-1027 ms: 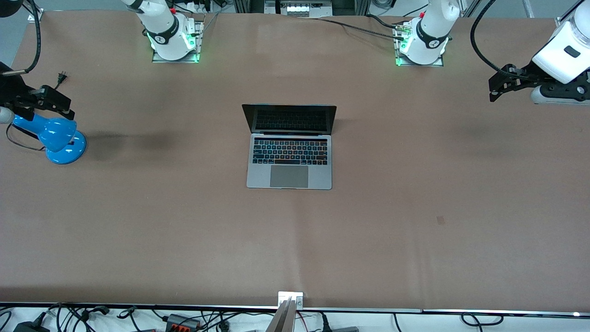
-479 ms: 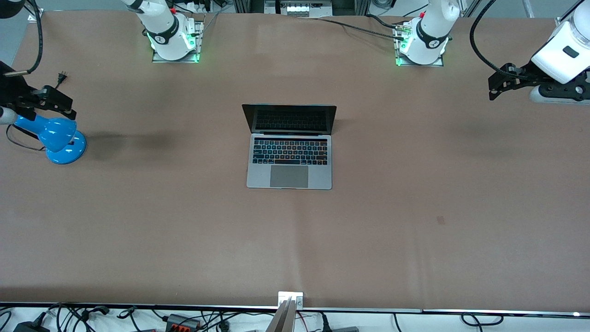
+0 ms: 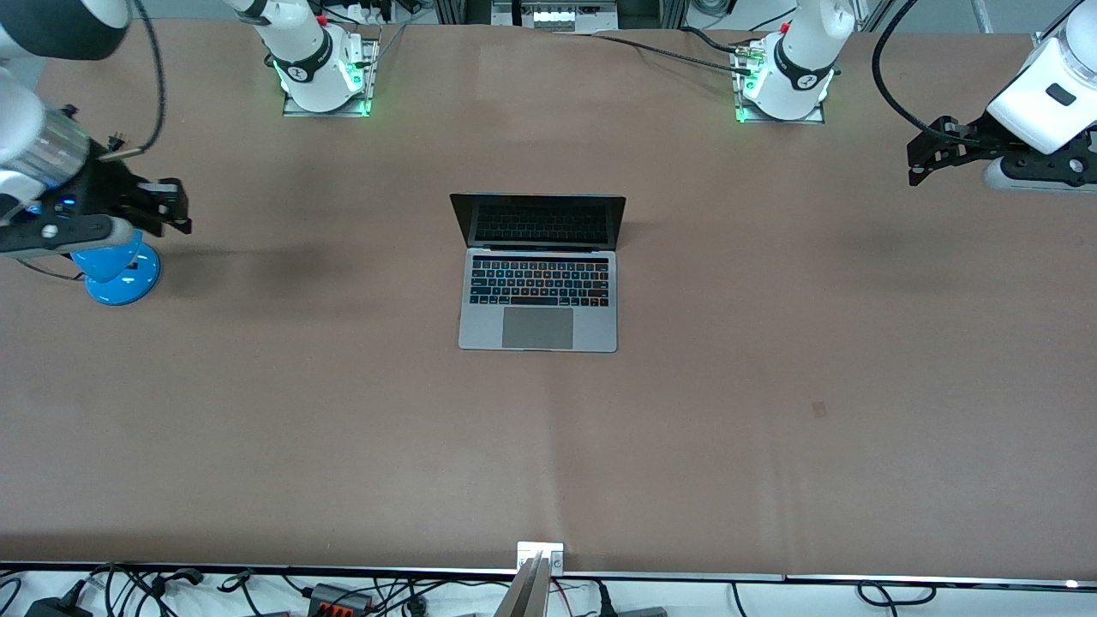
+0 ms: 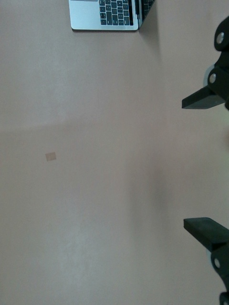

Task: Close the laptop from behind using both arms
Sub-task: 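Move the right gripper from rest toward the open laptop's screen, then position the right gripper behind the screen while the left gripper approaches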

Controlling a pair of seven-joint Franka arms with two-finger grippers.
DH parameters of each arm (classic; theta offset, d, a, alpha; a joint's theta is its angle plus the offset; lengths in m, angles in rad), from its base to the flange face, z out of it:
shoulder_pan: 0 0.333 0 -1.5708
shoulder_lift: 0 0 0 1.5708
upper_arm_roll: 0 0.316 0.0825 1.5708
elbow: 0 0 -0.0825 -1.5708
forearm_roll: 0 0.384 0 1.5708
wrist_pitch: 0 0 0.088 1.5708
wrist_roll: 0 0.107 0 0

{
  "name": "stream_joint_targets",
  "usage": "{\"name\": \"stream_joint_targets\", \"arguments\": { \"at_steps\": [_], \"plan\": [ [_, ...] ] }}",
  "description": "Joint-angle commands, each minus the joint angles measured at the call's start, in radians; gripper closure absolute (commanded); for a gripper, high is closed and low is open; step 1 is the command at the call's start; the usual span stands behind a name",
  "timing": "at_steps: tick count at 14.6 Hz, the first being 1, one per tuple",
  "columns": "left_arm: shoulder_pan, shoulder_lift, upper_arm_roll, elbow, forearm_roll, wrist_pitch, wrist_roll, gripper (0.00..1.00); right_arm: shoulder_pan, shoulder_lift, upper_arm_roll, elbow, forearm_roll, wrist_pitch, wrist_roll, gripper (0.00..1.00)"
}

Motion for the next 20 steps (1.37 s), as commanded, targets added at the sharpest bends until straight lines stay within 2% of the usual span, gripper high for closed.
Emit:
{"name": "stream_joint_targets", "arguments": {
  "at_steps": [1, 6, 12, 14, 20],
  "plan": [
    [-0.002, 0.008, -0.005, 0.030, -0.002, -0.024, 0.018, 0.00, 0.028, 0.005, 0.000, 0.000, -0.001, -0.021, 0.009, 1.00],
    [-0.001, 0.007, -0.017, 0.030, -0.002, -0.024, 0.018, 0.00, 0.172, 0.032, 0.000, -0.001, 0.002, -0.023, 0.081, 1.00],
    [-0.001, 0.008, -0.017, 0.032, -0.003, -0.021, 0.018, 0.00, 0.410, 0.093, 0.000, -0.003, 0.020, -0.023, 0.343, 1.00],
    [-0.001, 0.008, -0.017, 0.030, -0.003, -0.021, 0.018, 0.00, 0.451, 0.123, 0.000, -0.003, 0.032, -0.023, 0.377, 1.00],
    [-0.001, 0.008, -0.017, 0.030, -0.003, -0.021, 0.018, 0.00, 0.455, 0.166, -0.002, -0.018, 0.236, -0.033, 0.385, 1.00]
  ]
}}
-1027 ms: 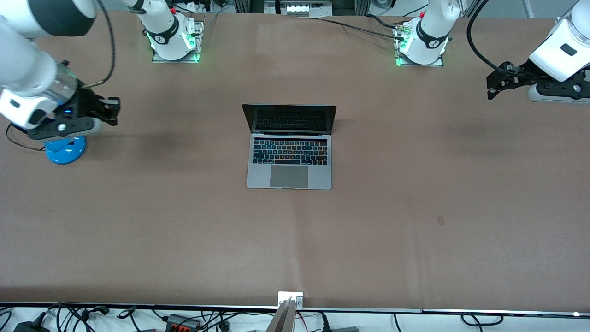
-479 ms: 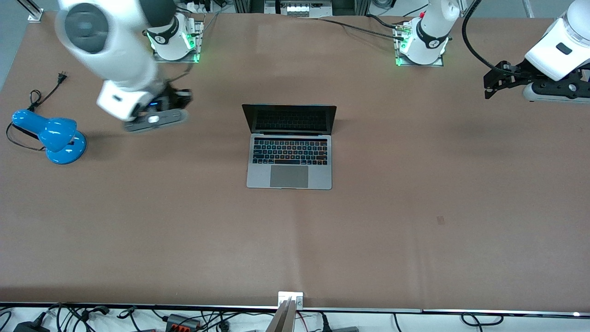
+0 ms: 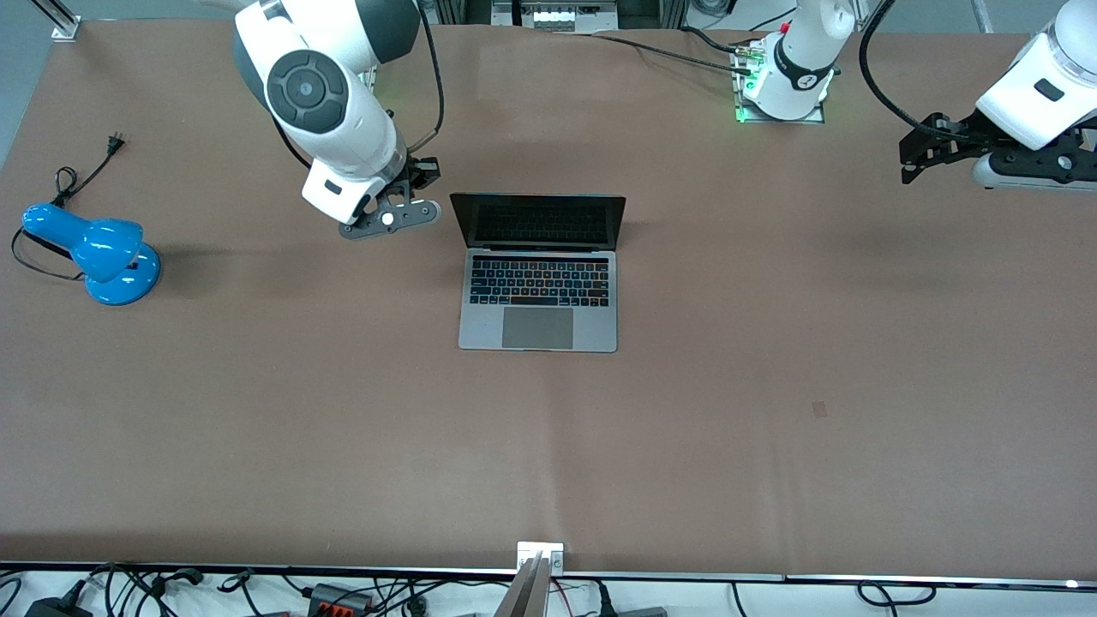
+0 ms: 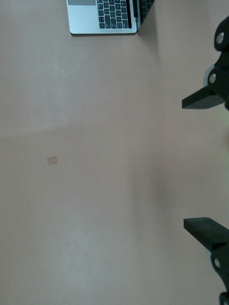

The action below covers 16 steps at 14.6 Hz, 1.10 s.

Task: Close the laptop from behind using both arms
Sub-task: 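Position the right gripper behind the screen while the left gripper approaches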

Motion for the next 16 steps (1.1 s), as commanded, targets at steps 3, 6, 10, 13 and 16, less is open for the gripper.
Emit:
{"name": "stream_joint_targets", "arguments": {
  "at_steps": [3, 6, 10, 13, 16],
  "plan": [
    [0.001, 0.008, -0.002, 0.027, -0.003, -0.021, 0.018, 0.00, 0.010, 0.042, -0.002, -0.012, 0.113, -0.032, 0.009, 1.00],
    [0.001, 0.010, -0.002, 0.018, -0.015, -0.029, 0.016, 0.00, 0.047, 0.068, -0.004, -0.010, 0.148, -0.032, 0.010, 1.00],
    [0.000, 0.099, -0.009, 0.050, -0.136, -0.211, 0.018, 0.00, 0.045, 0.070, -0.004, -0.009, 0.177, -0.053, 0.009, 1.00],
    [0.001, 0.134, -0.009, 0.042, -0.213, -0.268, 0.231, 0.44, 0.048, 0.080, -0.004, -0.009, 0.180, -0.081, 0.007, 1.00],
    [-0.002, 0.153, -0.031, 0.027, -0.323, -0.352, 0.075, 0.88, 0.068, 0.083, -0.004, -0.009, 0.180, -0.086, 0.009, 1.00]
  ]
}}
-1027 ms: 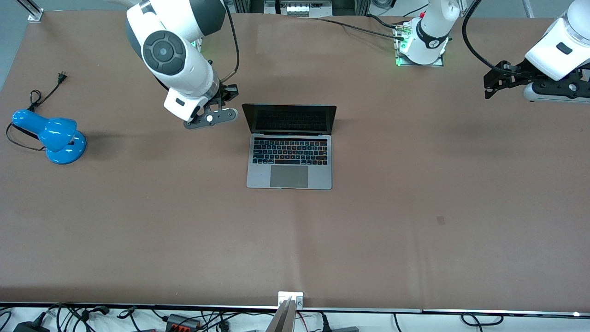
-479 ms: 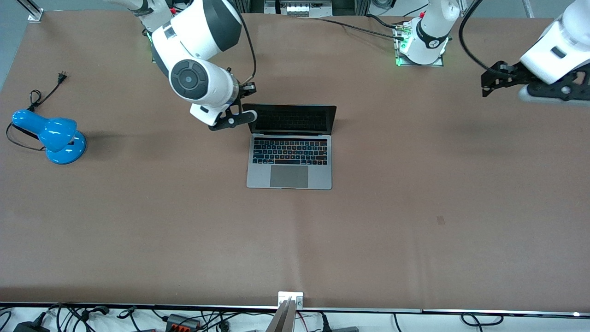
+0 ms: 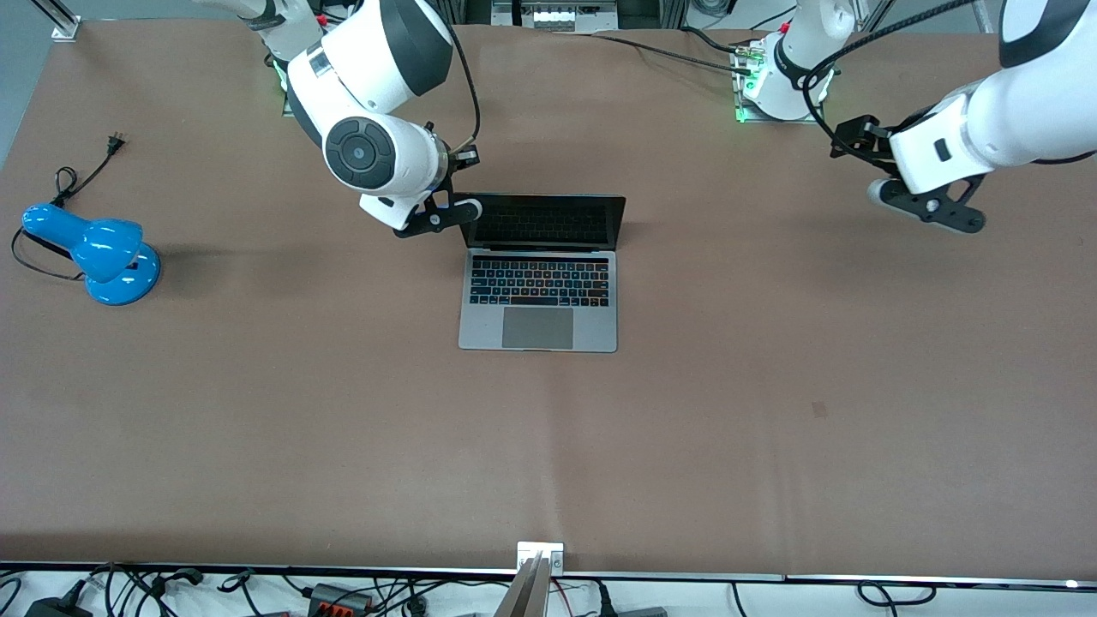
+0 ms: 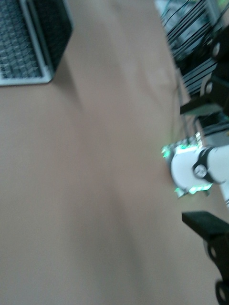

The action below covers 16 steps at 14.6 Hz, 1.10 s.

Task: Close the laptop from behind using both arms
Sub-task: 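Position the right gripper behind the screen while the left gripper approaches, then place both grippers on the screen's back edge and push it forward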

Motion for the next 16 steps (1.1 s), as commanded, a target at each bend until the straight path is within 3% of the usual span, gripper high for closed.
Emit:
{"name": "stream_joint_targets", "arguments": {
  "at_steps": [1, 2, 4, 9, 16],
  "plan": [
    [0.002, 0.021, -0.043, 0.015, -0.104, -0.057, -0.105, 0.94, 0.029, 0.001, -0.005, 0.001, 0.017, -0.014, 0.008, 1.00],
    [0.002, 0.023, -0.084, 0.017, -0.113, -0.051, -0.138, 0.99, 0.038, 0.001, -0.005, -0.002, 0.017, -0.014, 0.008, 1.00],
    [0.002, 0.023, -0.162, -0.044, -0.113, 0.008, -0.193, 0.99, 0.058, 0.001, -0.005, -0.010, 0.015, 0.003, 0.008, 1.00],
    [0.005, 0.023, -0.420, -0.173, -0.127, 0.312, -0.405, 0.99, 0.076, 0.008, -0.005, -0.037, 0.015, 0.032, 0.008, 1.00],
    [0.003, 0.024, -0.575, -0.376, -0.175, 0.699, -0.606, 0.99, 0.079, 0.047, -0.006, -0.056, 0.011, 0.087, 0.007, 1.00]
  ]
}}
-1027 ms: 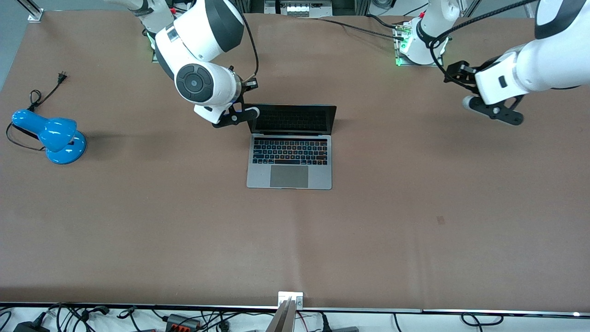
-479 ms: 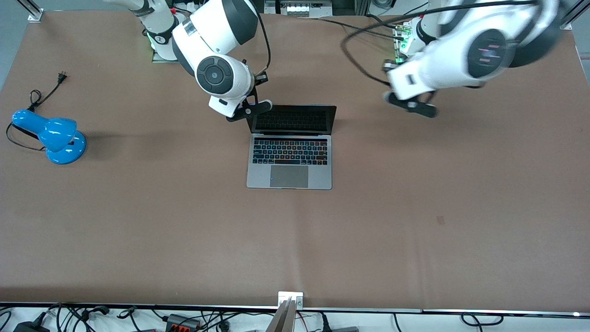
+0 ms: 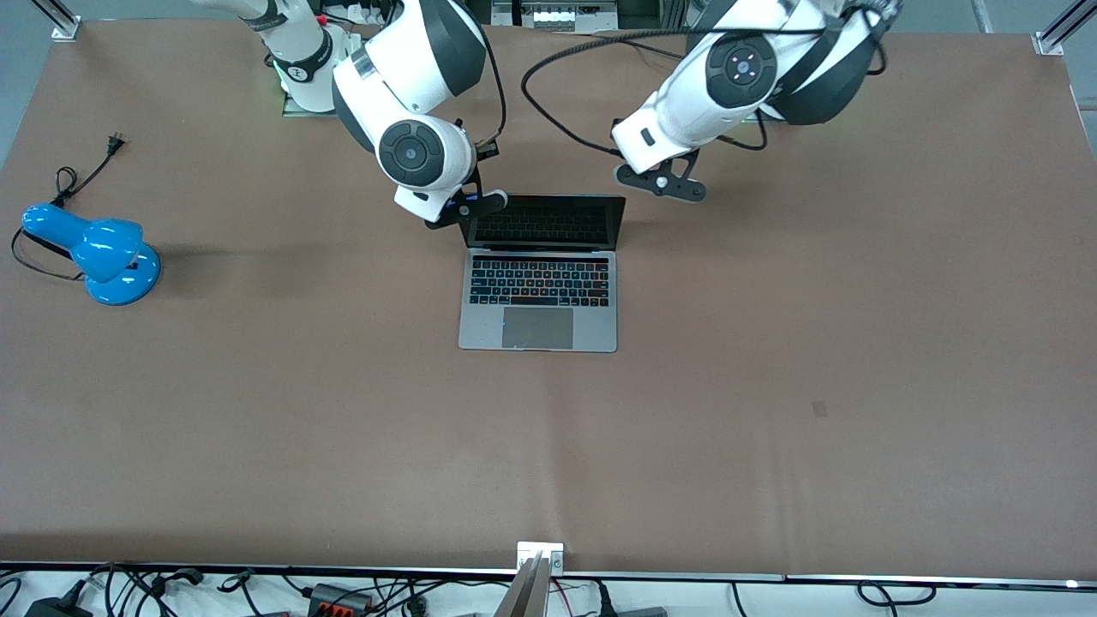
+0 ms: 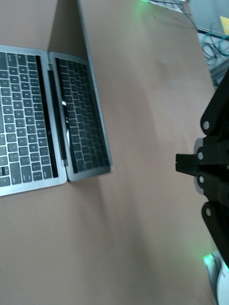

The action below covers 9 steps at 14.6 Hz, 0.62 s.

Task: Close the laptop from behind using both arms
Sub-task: 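Place both grippers on the screen's back edge and push it forward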

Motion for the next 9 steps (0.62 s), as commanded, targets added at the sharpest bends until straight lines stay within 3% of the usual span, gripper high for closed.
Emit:
{"name": "stream_joint_targets", "arguments": {
  "at_steps": [1, 3, 9],
  "plan": [
    [0.013, -0.008, -0.069, -0.100, -0.026, 0.160, -0.101, 0.99, 0.012, 0.026, -0.007, -0.006, 0.008, 0.037, 0.006, 1.00],
    [0.013, 0.023, -0.103, -0.133, -0.026, 0.243, -0.139, 0.99, 0.028, 0.034, -0.008, -0.008, 0.001, 0.037, 0.008, 1.00],
    [-0.005, 0.080, -0.108, -0.179, -0.024, 0.433, -0.139, 0.99, 0.023, 0.058, -0.010, -0.005, -0.030, 0.068, 0.017, 1.00]
  ]
}}
